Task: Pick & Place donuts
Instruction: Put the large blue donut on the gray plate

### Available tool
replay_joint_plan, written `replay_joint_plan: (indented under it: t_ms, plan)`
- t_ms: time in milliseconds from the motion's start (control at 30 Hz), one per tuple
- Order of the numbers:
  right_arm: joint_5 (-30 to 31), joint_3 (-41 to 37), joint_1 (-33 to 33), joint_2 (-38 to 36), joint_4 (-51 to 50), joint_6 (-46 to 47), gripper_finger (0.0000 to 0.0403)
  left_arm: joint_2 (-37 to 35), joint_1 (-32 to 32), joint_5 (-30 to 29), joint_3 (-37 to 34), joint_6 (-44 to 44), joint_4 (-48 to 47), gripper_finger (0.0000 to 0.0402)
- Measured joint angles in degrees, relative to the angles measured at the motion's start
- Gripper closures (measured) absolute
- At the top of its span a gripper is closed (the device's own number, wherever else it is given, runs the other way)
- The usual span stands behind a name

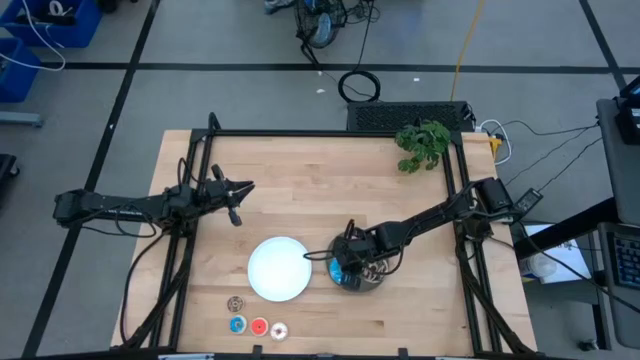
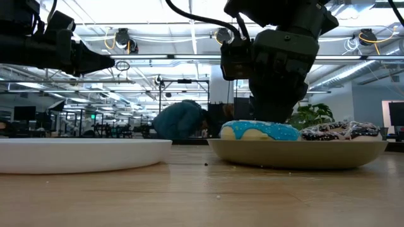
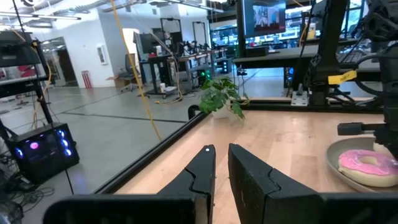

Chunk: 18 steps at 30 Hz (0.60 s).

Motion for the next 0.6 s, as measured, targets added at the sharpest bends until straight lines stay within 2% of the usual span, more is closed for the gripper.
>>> replay_joint_plan:
  t_ms: [233, 600]
  plan:
    - [-0.2, 0.0, 0.0, 0.0, -0.1, 0.4, 0.0270, 0.0, 0.0, 0.0, 0.0, -0.2, 0.0, 0.0350]
    - [-1.5, 1.6, -0.6, -0.5, -2.1, 0.8, 0.0234, 0.0, 0.0, 0.0, 0.0, -0.1, 0.0, 0.0350]
